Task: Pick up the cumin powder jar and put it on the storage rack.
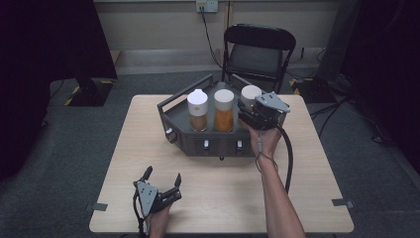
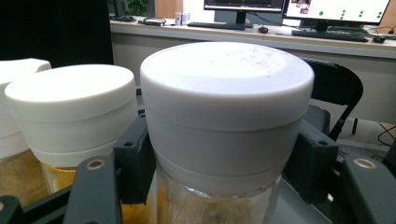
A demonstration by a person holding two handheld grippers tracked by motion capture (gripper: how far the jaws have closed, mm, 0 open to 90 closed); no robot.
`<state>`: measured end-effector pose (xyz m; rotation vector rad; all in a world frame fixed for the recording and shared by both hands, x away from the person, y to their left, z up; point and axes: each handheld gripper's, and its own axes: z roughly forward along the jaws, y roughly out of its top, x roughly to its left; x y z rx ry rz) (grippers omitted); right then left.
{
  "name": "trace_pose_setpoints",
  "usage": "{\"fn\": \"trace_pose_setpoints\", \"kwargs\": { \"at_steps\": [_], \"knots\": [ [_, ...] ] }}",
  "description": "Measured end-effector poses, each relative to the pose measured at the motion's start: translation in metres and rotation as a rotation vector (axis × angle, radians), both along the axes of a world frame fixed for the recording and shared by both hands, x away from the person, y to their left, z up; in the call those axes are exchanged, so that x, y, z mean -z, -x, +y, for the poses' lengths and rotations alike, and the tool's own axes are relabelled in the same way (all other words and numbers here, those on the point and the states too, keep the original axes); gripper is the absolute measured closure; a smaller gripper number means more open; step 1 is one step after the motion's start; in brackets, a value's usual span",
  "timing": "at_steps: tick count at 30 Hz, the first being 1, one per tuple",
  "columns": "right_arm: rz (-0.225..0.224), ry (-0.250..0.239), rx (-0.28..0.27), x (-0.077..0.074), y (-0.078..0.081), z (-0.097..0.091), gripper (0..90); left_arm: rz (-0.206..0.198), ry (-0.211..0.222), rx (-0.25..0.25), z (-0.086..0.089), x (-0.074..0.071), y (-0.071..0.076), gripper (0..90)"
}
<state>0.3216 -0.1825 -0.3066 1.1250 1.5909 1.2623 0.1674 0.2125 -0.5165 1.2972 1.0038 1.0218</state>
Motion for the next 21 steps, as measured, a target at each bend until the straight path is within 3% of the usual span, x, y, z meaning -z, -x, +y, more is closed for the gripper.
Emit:
{"fn": "trace_pose_setpoints", "kwargs": {
  "at_steps": [21],
  "knots": [
    [0.041,-0.022,-0.003,0.0086,-0.0069,-0.0046,34.8,0.000,0.000,0.001,0.0001,0.0001,0.0000,1.2]
  ]
}}
